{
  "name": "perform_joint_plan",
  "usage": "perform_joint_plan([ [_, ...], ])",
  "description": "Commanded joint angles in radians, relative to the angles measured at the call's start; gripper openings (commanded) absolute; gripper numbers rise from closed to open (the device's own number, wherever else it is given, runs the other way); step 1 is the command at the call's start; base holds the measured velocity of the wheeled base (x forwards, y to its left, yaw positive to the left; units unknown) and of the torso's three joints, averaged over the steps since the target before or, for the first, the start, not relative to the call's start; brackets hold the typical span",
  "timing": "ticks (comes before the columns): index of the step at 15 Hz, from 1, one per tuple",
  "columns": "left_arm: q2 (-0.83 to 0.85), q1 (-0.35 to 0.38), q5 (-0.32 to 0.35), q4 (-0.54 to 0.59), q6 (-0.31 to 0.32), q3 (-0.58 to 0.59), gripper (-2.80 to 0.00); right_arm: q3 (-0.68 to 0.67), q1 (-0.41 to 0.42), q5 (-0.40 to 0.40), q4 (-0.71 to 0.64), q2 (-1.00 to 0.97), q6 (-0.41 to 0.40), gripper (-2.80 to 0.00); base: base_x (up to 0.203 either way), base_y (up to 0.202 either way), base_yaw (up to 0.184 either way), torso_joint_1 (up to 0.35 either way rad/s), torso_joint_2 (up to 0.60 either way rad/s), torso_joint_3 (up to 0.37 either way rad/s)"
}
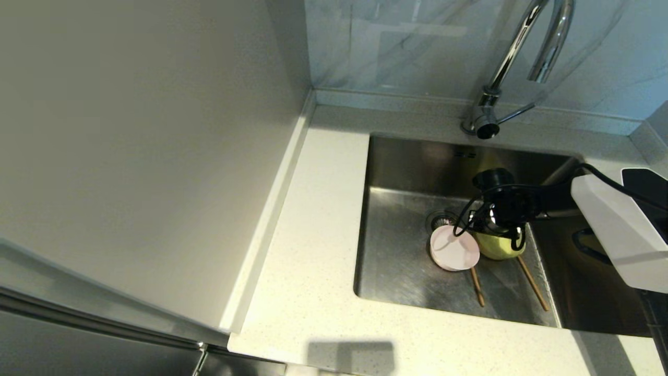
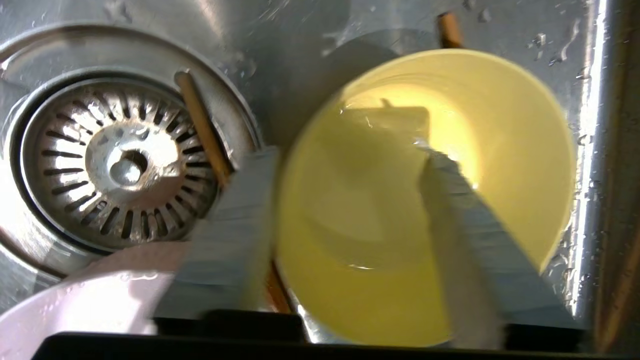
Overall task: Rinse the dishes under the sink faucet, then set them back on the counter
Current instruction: Put a bowl back to the table from the sink
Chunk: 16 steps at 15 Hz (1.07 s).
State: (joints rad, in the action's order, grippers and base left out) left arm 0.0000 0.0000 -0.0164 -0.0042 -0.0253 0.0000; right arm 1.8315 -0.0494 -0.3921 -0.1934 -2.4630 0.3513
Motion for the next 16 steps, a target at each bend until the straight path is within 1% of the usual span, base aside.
perform_joint_plan([
  [1,-0.003,0.000,0.000,0.000,-0.001,0.000,-2.80,-0.002,0.000,0.002,-0.003,-0.002,-0.002,-2.80,0.000,0.000,0.000,0.000,0.00,0.000],
  [7,-0.003,0.000,0.000,0.000,-0.001,0.000,-2.80,-0.029,0.014,0.015,-0.004,0.010,-0.003,-2.80,0.000,0.000,0.000,0.000,0.00,0.000],
  [10,-0.003,0.000,0.000,0.000,-0.001,0.000,-2.80,-0.035,0.024,0.014,-0.005,0.060,-0.003,-2.80,0.000,0.000,0.000,0.000,0.00,0.000],
  [13,-0.003,0.000,0.000,0.000,-0.001,0.000,-2.80,-0.112,0.035,0.014,-0.005,0.176,-0.012,-2.80,0.000,0.000,0.000,0.000,0.00,0.000],
  [16,-0.003,0.000,0.000,0.000,-0.001,0.000,-2.80,-0.240,0.037,0.015,-0.001,0.329,-0.030,-2.80,0.000,0.000,0.000,0.000,0.00,0.000],
])
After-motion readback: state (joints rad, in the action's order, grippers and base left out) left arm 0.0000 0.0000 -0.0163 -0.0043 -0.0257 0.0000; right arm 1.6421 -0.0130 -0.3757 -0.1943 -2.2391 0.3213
